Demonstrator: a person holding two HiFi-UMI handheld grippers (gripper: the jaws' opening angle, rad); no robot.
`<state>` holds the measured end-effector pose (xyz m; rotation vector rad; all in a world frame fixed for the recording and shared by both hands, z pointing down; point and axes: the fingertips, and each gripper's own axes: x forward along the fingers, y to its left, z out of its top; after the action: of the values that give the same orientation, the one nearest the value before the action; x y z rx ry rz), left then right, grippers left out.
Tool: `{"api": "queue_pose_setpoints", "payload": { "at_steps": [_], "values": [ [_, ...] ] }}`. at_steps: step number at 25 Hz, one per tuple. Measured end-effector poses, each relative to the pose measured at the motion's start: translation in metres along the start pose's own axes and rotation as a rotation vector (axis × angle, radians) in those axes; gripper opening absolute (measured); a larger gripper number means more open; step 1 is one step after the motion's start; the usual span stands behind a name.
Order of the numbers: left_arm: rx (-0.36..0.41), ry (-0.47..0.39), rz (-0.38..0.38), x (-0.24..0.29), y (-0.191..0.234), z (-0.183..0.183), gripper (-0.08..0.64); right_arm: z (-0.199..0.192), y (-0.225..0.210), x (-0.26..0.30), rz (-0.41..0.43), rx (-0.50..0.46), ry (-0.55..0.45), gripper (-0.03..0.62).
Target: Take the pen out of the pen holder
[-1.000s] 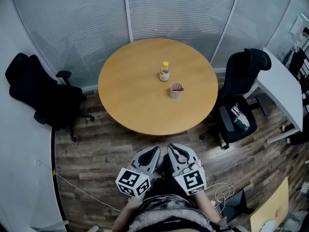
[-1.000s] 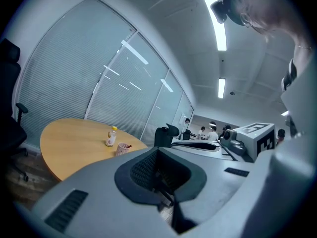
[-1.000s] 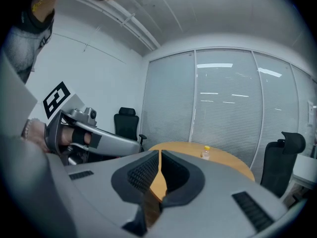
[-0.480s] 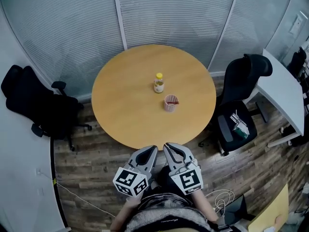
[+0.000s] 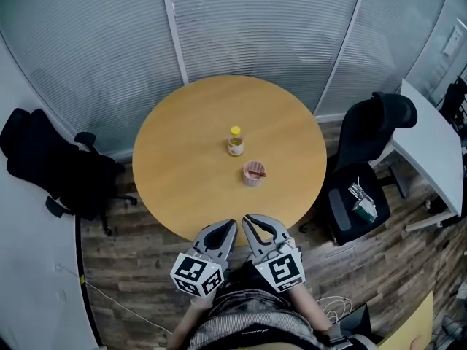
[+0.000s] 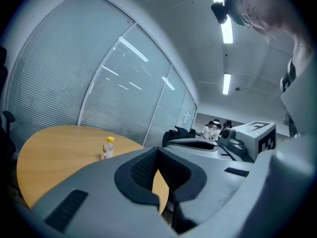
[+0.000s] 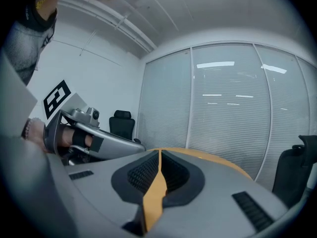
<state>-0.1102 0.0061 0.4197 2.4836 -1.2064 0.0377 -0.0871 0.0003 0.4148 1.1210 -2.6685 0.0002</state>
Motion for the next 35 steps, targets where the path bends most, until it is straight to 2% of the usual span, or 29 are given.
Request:
{"api": "queue_pose_setpoints", "payload": {
  "at_steps": [14, 18, 25, 35],
  "values": [
    [0.003, 0.006, 0.023, 0.059, 0.012, 0.008, 0.005, -0.01, -0.055, 0.018, 0.024, 0.005, 0.003, 0.029],
    [-0.001, 0.021, 0.012, 0.067, 0.011, 0.003, 0.005, -0.015, -0.064, 0.018, 0.0, 0.016, 0.008, 0.029],
    [0.008, 0.052, -0.052, 0.077, 0.02, 0.004, 0.005, -0.018, -0.073, 0.024, -0.076, 0.055, 0.019, 0.029],
    [0.048, 0.096, -0.189, 0.092, 0.051, 0.027, 0.005, -0.008, -0.082, 0.055, -0.215, 0.089, 0.032, 0.029]
  ]
}}
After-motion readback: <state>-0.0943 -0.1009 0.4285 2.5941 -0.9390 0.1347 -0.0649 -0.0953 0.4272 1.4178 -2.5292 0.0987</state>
